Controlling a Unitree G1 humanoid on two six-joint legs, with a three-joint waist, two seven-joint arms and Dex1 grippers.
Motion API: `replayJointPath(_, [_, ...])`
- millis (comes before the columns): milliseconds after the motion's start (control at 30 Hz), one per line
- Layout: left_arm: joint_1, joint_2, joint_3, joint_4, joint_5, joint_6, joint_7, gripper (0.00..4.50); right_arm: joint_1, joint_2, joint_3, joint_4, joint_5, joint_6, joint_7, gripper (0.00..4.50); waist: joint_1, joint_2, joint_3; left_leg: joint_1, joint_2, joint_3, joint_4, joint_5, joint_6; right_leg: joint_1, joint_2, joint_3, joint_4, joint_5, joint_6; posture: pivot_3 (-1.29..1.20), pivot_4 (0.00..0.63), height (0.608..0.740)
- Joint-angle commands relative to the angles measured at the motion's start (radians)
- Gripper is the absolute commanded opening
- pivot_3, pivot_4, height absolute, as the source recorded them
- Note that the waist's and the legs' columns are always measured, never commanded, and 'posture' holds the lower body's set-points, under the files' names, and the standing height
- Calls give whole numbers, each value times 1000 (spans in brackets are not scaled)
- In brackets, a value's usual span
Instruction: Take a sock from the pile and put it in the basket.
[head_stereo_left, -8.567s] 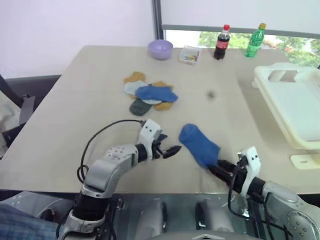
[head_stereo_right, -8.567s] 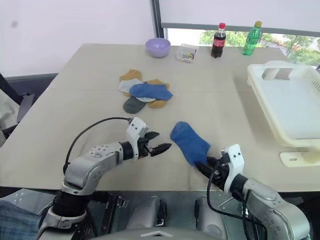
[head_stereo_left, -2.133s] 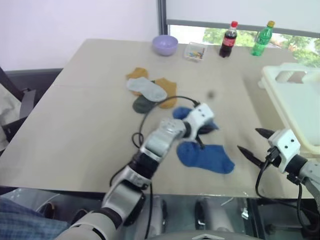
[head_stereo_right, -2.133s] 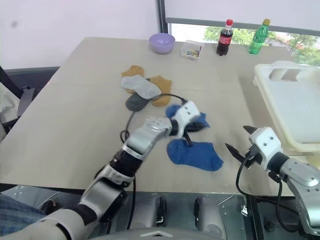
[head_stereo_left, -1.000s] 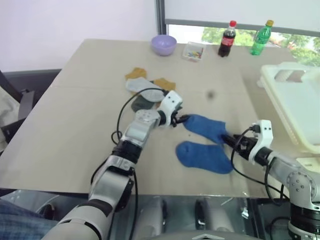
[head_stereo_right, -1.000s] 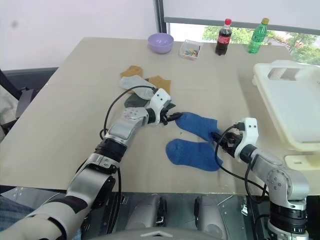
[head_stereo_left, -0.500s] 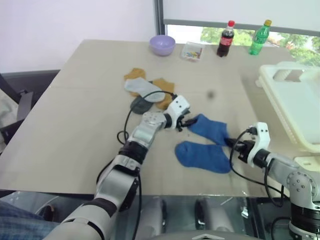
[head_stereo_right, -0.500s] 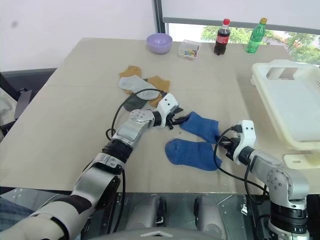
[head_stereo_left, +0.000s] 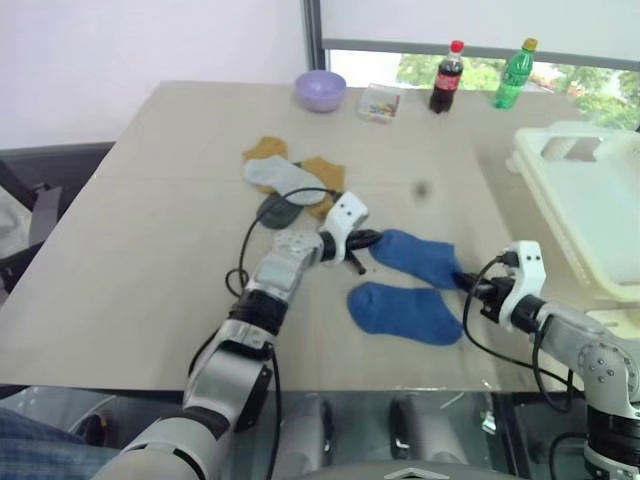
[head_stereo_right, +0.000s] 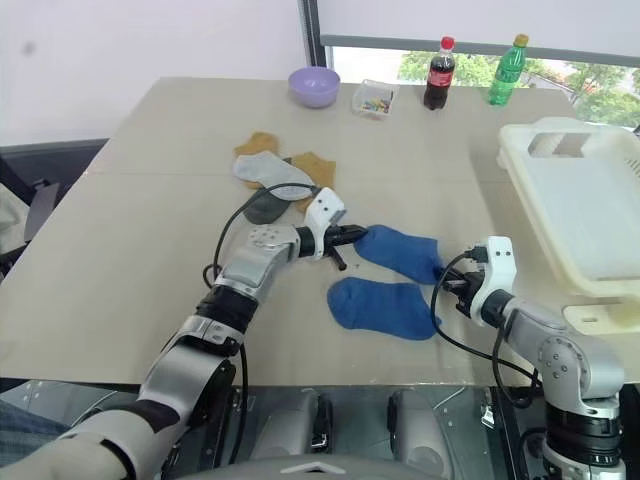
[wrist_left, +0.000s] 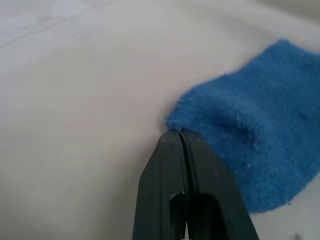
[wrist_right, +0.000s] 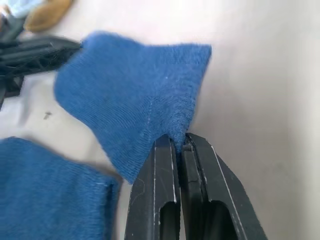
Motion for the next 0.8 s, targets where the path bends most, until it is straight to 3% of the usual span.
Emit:
replayJointPath(33, [32,30,70,-219,-131,171,-27,33,-29,-31,-39,-98,76,21,11,0,-4,0,0,0,0,0,0,0,0,0,0,0,0,1,1,0,150,736])
replayJointPath(233, [192,107,145,-643,-358,494,0,33,-12,-81,-83,-209,222,97,-17,0,-5,0,0,0,1,0,-2,0,0,0,0,0,-1,0,0,0,150,736])
replayJointPath(433, [316,183,184,-840,-473,633,49,33,78,-136,-141,-301,397,134,-77,0,1,0,0,1,0,0,-1,0,0,1,0,0,-1,-2,-1,0,150,736])
replayJointPath(633, [455,245,150,-975,-487,614,90,33,210,-202,-156,-351,563,95,-165,0,-3,-1,1,1,1,0,-1,0,0,1,0,1,-2,-3,-1,0,150,736])
replayJointPath(800, [533,205,121,-1036,-483,591,187,33,292,-236,-137,-362,624,39,-232,0,4,-1,1,2,2,0,-1,0,0,1,-1,1,-3,-3,-1,0,150,736])
